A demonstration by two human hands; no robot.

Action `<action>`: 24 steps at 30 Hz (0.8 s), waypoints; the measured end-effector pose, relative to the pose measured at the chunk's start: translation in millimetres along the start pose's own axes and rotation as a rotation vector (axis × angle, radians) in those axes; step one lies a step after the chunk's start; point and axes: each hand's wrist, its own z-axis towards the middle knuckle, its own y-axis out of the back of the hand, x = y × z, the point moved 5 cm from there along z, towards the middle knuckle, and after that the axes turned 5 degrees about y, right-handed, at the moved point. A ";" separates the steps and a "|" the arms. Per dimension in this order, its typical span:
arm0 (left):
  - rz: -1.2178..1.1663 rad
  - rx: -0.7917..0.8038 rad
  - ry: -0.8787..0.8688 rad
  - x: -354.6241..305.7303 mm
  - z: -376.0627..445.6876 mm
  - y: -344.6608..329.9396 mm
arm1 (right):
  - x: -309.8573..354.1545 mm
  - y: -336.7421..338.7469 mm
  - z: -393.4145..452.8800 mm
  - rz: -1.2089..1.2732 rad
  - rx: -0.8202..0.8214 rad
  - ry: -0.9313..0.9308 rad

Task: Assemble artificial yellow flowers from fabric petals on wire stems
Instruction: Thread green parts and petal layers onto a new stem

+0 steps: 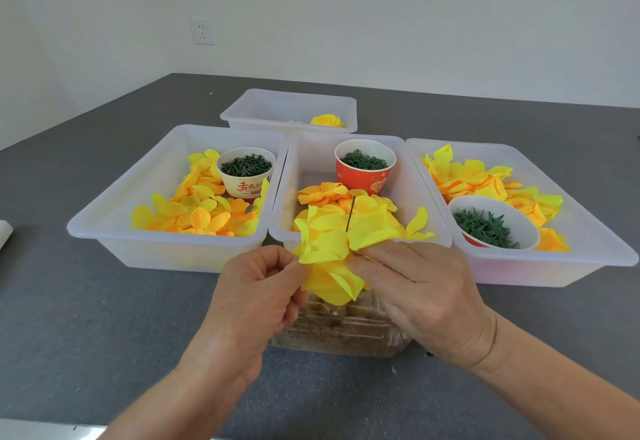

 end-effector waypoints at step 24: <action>0.072 -0.053 -0.141 0.8 3.9 5.6 | 3.4 5.4 3.7 0.150 0.254 -0.184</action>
